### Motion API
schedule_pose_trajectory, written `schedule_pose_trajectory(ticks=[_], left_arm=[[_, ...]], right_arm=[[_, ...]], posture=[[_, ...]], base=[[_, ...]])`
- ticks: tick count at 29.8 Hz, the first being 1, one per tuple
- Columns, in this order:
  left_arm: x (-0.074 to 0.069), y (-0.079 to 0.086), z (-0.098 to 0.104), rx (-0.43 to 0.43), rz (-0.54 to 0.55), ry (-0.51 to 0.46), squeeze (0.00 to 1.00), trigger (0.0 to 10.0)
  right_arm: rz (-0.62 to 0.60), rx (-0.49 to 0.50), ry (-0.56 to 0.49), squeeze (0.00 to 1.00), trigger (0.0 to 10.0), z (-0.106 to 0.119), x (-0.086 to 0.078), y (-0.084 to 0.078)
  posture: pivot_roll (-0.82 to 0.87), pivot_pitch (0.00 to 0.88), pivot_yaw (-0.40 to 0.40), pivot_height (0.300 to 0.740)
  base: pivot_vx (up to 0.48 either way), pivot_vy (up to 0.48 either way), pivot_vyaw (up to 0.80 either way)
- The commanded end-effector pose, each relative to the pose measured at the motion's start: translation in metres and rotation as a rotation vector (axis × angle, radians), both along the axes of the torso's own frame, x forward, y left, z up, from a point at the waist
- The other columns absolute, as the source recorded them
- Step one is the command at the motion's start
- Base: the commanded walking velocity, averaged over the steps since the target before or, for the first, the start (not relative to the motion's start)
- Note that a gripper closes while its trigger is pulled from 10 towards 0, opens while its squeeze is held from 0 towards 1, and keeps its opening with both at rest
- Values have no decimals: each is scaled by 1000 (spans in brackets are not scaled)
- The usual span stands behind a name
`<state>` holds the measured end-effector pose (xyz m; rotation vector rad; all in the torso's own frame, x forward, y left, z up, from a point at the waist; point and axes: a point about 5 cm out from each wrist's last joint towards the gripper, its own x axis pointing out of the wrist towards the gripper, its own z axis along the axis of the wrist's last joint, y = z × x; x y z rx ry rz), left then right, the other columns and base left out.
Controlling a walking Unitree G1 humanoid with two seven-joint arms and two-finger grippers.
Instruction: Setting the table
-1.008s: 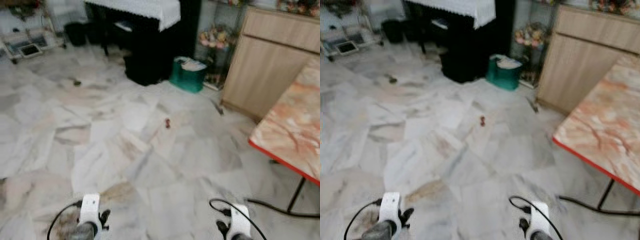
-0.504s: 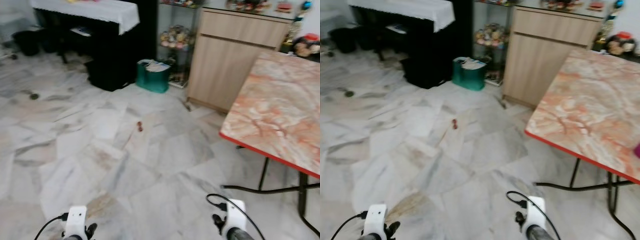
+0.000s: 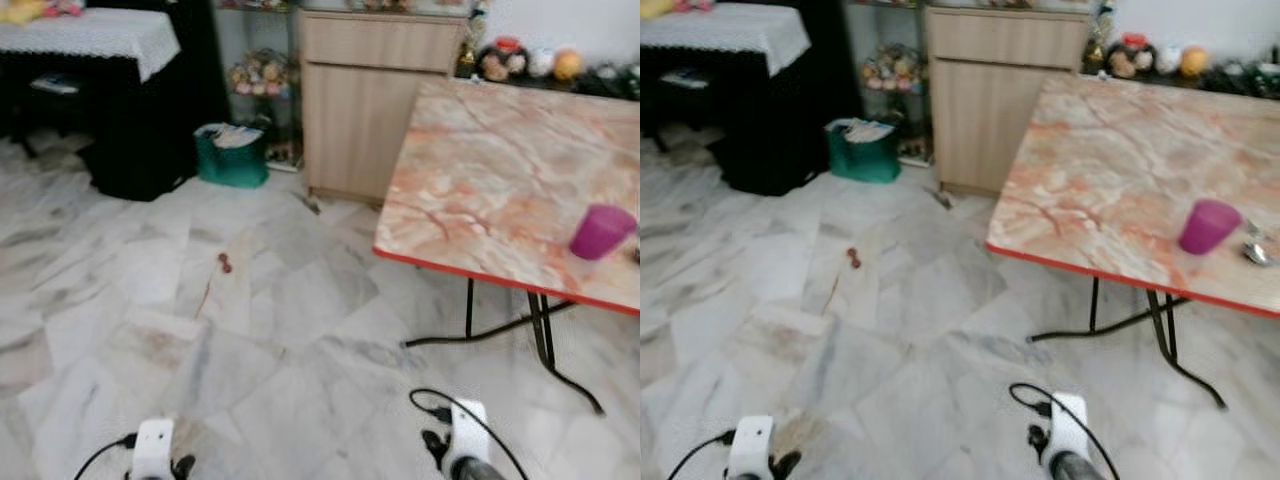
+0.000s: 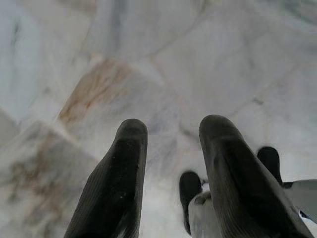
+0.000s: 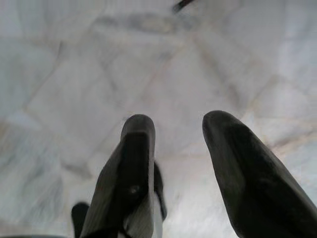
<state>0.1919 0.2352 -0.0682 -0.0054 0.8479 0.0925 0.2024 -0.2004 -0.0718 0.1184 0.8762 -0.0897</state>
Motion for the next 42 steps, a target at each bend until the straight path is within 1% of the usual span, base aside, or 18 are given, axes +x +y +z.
schedule_pose_trajectory(ticks=[1,8,18,25,30,35,42], left_arm=[[-5,-2,-4,7,-9,29,0,10000],[-3,-8,-4,6,-19,31,0,10000],[-2,-6,-3,14,-21,31,0,10000],[-2,-5,-3,13,-19,27,0,10000],[0,-9,-3,8,-24,24,0,10000],[1,-10,-3,7,-14,18,0,10000],[1,-11,-2,30,-32,1,0,10000]], right_arm=[[6,12,4,0,10000,-2,-1,6],[8,12,4,0,10000,-2,-2,7],[13,19,0,0,10000,-3,-4,9],[20,17,-6,0,10000,-3,-4,9],[19,19,-12,0,10000,-2,-3,10],[11,24,-20,0,10000,-2,-1,11],[7,25,-21,0,10000,-2,-1,10]], posture=[[-35,0,26,740],[-39,0,30,740],[-43,0,34,740],[-45,0,33,740],[-48,0,36,740],[-42,0,34,740],[-42,0,35,740]], base=[[0,0,-619],[0,0,-620],[0,0,-609],[0,0,0],[0,0,0],[0,0,0],[0,-44,0]])
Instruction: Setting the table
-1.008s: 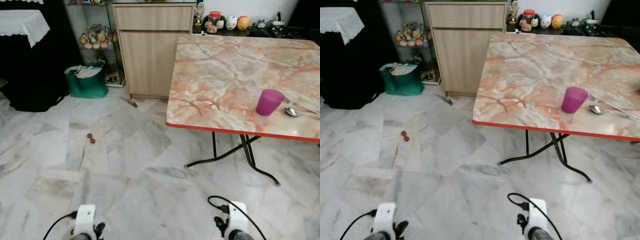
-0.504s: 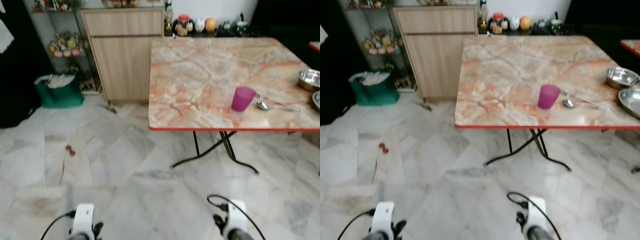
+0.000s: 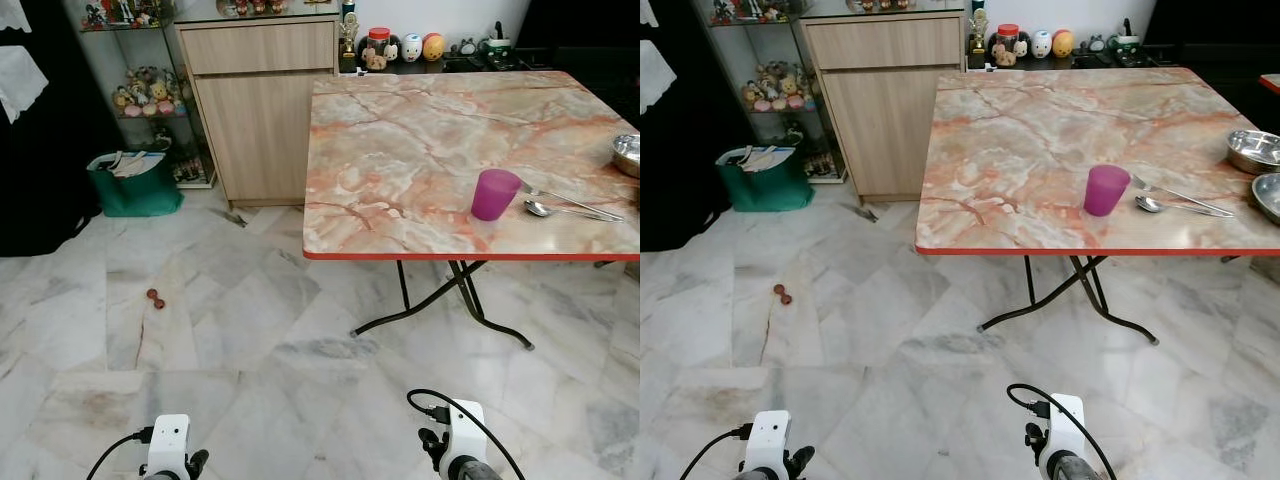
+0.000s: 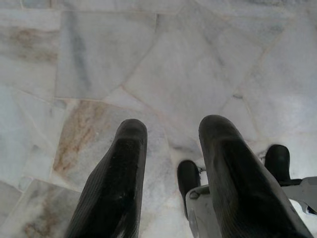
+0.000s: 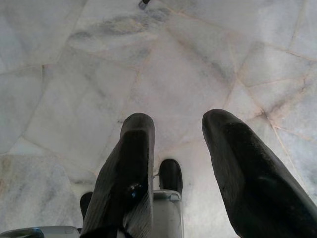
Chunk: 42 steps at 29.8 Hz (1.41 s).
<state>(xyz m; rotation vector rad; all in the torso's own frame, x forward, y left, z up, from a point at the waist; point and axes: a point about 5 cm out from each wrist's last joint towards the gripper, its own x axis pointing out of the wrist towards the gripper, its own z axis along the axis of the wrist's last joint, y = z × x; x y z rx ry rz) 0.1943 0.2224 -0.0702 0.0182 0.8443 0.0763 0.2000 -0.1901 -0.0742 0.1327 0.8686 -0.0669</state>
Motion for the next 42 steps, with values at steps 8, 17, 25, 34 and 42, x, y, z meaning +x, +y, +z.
schedule_pose_trajectory(ticks=[8,17,25,34,42], left_arm=[[1,1,1,8,-9,-11,0,10000],[4,-1,2,7,-4,-22,0,10000],[8,-4,3,2,-3,-29,0,10000],[9,-4,4,1,-3,-34,0,10000],[9,-2,5,2,-3,-36,0,10000]], right_arm=[[-12,2,-16,0,10000,1,1,-2],[-9,-3,-19,0,10000,2,3,-3],[-6,-2,-24,0,10000,3,5,-3],[-6,-3,-27,0,10000,4,5,-3],[-2,-2,-26,0,10000,3,5,-2]], posture=[[-42,0,32,740],[-38,0,27,740],[-36,0,25,740],[-35,0,24,740],[-34,0,23,740]], base=[[0,-448,0],[0,-342,0],[0,-328,0],[0,-313,0],[0,-306,0]])
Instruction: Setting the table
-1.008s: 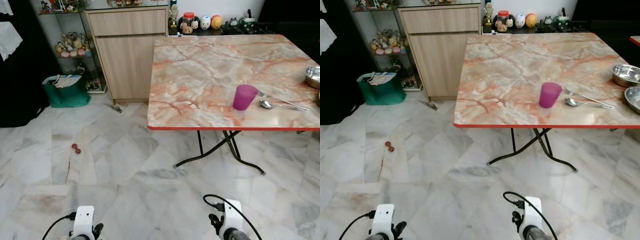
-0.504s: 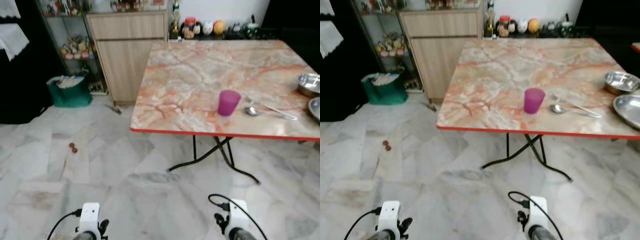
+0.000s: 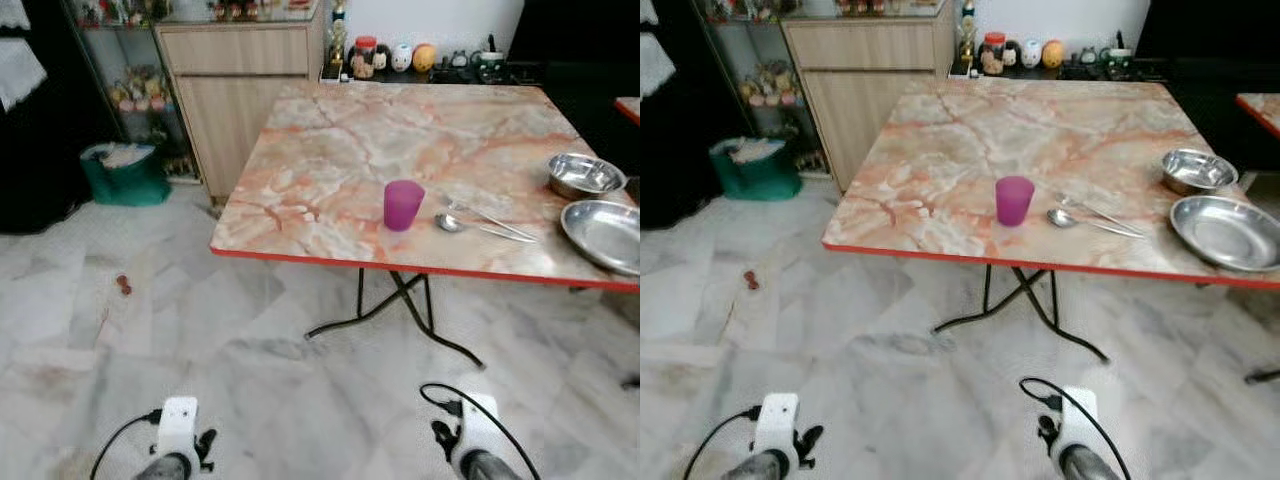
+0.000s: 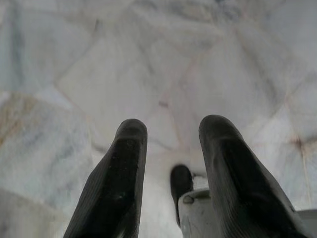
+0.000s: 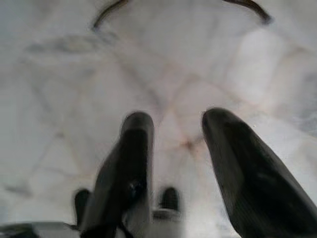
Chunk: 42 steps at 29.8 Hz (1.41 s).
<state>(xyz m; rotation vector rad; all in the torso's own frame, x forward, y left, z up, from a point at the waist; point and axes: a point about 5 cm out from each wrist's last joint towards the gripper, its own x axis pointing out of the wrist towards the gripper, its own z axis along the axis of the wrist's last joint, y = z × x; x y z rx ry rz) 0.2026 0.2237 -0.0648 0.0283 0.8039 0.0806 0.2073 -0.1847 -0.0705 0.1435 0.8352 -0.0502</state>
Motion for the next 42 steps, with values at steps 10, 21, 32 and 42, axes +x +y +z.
schedule_pose_trajectory(ticks=[10,21,32,42], left_arm=[[1,-6,-1,-13,-8,2,0,10000],[1,-7,-1,-16,-15,0,0,10000],[1,-8,-1,-14,-17,6,0,10000],[0,-6,-2,-13,-6,9,0,10000]], right_arm=[[-9,-17,9,0,10000,-1,-3,-8],[-1,-18,15,0,10000,-1,-4,-7],[2,-20,22,0,10000,-3,-6,-7],[17,-25,-37,0,10000,5,6,-5]], posture=[[-35,0,23,740],[-36,0,23,740],[-41,0,23,740],[-54,0,22,740]], base=[[0,-300,0],[0,-296,0],[0,-252,0],[0,0,0]])
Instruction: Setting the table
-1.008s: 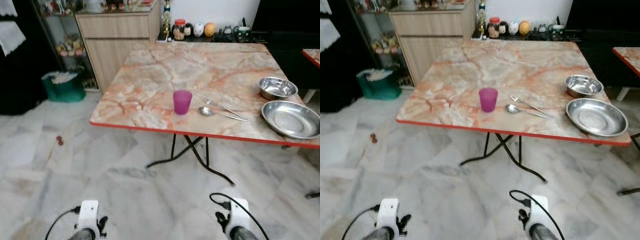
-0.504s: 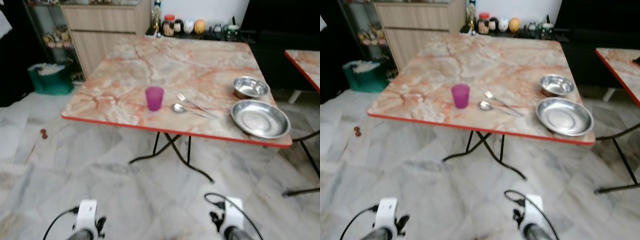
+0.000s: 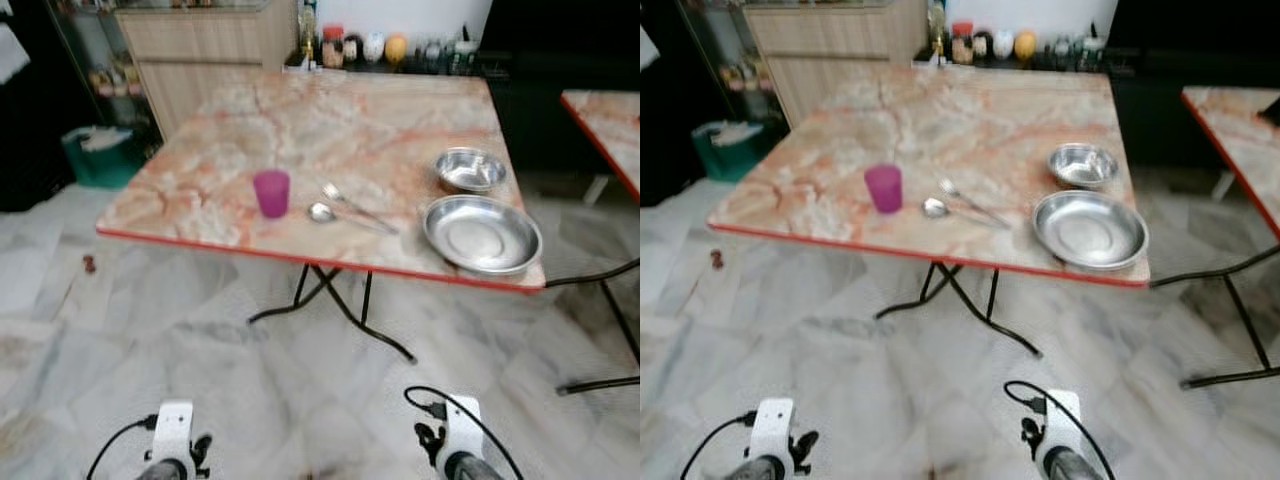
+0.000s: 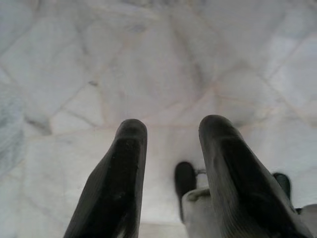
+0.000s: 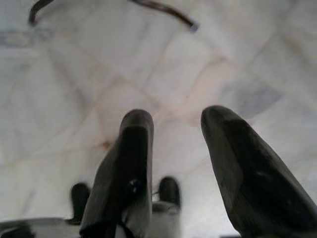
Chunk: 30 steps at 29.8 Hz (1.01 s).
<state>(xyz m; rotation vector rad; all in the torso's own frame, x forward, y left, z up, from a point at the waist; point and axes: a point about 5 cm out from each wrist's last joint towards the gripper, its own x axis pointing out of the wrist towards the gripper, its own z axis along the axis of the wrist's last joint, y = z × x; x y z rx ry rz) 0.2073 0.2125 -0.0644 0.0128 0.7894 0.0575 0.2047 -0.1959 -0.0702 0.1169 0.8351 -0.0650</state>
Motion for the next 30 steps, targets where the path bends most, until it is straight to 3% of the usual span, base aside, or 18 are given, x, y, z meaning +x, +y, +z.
schedule_pose_trajectory(ticks=[1,7,14,21,30], left_arm=[[-5,5,-2,10,9,24,0,10000],[-5,4,-2,4,9,20,0,10000],[-6,5,-3,3,14,24,0,10000],[-8,7,-3,1,20,22,0,10000],[-5,9,-1,5,22,10,0,10000]], right_arm=[[24,4,-44,0,10000,5,10,7],[47,-6,-126,0,10000,15,23,7],[85,-48,-328,0,10000,38,42,0],[145,-69,-521,0,10000,57,41,1],[141,-129,-678,0,10000,91,31,-4]], posture=[[-56,0,21,740],[-55,0,12,740],[-68,0,7,740],[-84,0,12,740],[-93,0,12,740]], base=[[0,0,0],[0,0,0],[0,0,0],[0,0,0],[0,0,0]])
